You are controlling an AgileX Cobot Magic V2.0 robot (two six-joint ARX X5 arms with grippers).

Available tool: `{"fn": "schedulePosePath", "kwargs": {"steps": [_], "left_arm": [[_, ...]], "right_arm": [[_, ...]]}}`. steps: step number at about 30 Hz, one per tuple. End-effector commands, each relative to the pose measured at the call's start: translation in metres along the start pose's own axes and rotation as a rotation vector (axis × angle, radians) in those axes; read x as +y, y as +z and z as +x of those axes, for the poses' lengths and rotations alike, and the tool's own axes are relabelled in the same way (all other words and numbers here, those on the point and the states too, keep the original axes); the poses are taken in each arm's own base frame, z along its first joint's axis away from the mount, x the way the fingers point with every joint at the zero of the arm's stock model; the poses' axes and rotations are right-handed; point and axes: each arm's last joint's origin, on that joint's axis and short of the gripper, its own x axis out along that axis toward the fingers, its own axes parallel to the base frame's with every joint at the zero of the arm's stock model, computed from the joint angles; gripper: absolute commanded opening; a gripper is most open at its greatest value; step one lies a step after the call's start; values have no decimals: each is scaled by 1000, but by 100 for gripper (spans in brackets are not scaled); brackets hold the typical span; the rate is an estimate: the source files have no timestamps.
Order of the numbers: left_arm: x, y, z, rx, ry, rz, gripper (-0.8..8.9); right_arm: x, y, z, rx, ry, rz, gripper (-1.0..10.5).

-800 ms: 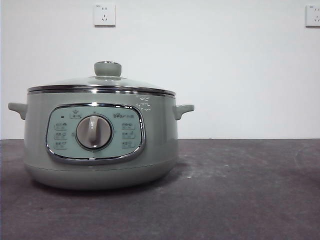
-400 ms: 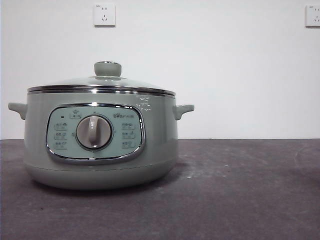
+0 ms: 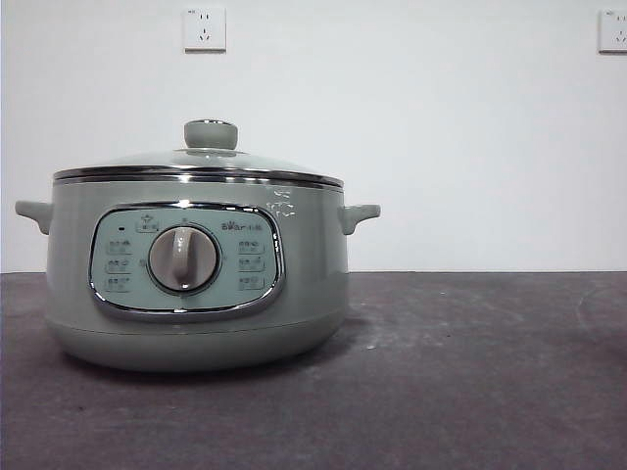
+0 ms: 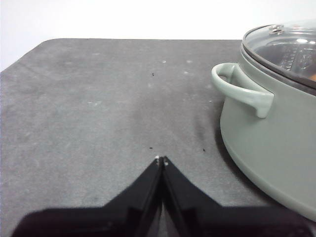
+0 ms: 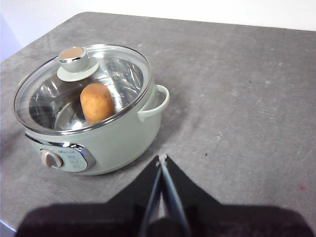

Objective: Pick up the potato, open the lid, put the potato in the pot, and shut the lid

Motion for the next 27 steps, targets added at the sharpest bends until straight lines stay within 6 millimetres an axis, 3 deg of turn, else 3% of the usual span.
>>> {"fn": "schedulePosePath", "kwargs": {"steps": [1, 16, 27], "left_arm": [[1, -4, 2, 6, 9, 11, -4], [1, -4, 2, 6, 9, 11, -4], [1, -4, 2, 6, 8, 11, -4]], "right_arm": [[0, -1, 1, -1, 3, 10, 1], [0, -1, 1, -1, 3, 10, 1], [-12, -5, -8, -72, -92, -122, 1]]}}
